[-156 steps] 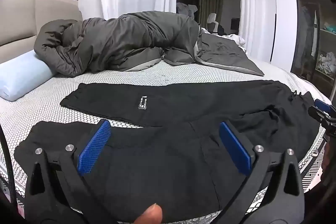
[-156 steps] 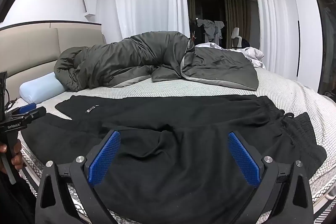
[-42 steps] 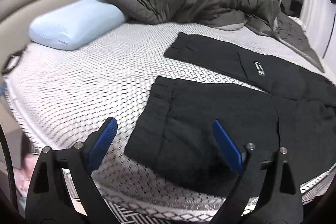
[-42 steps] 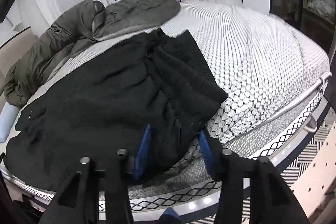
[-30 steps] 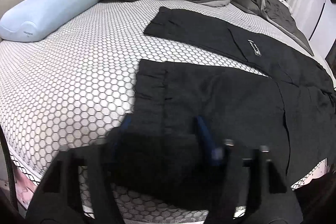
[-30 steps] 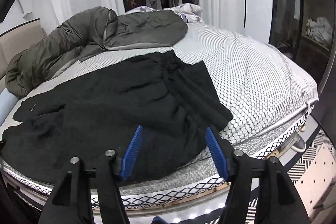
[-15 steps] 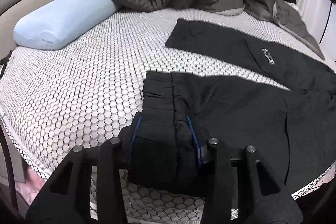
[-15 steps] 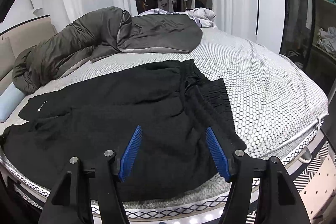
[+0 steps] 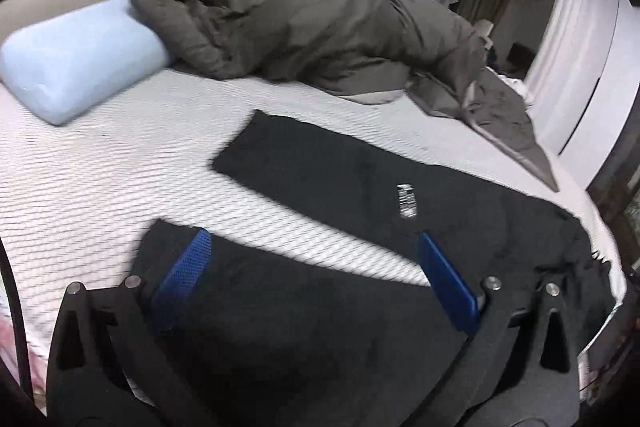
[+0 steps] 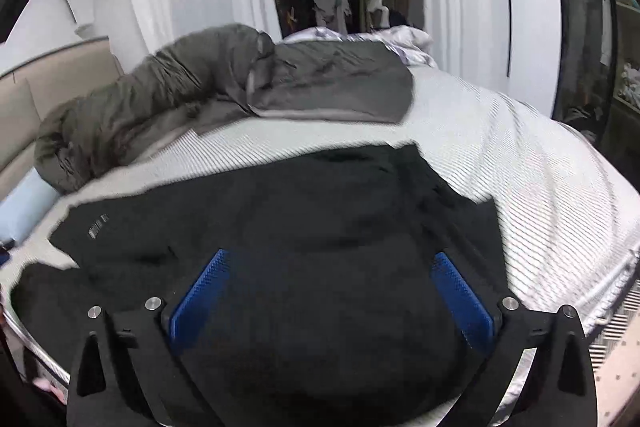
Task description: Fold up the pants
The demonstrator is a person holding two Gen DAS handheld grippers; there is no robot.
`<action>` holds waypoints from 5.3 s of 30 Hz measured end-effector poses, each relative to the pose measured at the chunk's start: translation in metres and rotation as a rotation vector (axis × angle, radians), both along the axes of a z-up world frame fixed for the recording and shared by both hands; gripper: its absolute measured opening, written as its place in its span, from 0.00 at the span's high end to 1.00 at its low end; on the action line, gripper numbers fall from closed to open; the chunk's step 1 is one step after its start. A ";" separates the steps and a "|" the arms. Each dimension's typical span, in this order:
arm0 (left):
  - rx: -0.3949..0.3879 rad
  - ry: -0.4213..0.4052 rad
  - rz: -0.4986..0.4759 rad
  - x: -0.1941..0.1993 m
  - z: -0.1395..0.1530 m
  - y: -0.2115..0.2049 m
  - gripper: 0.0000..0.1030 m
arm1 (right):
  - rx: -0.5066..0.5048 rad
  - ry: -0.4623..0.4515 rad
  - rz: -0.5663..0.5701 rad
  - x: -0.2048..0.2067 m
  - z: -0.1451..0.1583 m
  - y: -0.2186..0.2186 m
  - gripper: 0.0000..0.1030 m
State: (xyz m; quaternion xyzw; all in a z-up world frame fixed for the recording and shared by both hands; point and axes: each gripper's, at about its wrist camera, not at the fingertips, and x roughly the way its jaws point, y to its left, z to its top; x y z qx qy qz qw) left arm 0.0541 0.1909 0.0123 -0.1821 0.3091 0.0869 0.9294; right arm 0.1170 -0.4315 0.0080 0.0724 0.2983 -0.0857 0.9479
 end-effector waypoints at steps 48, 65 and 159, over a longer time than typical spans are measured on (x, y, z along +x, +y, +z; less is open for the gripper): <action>0.015 0.087 0.044 0.135 -0.029 -0.019 0.05 | -0.039 0.496 0.049 0.299 -0.064 -0.139 0.94; 0.053 0.007 -0.009 0.102 -0.004 -0.038 0.02 | -0.150 0.227 -0.013 0.219 0.020 -0.124 0.07; 0.130 0.106 -0.357 0.020 -0.062 -0.179 0.01 | 0.179 -0.027 -0.419 -0.047 -0.034 -0.102 0.25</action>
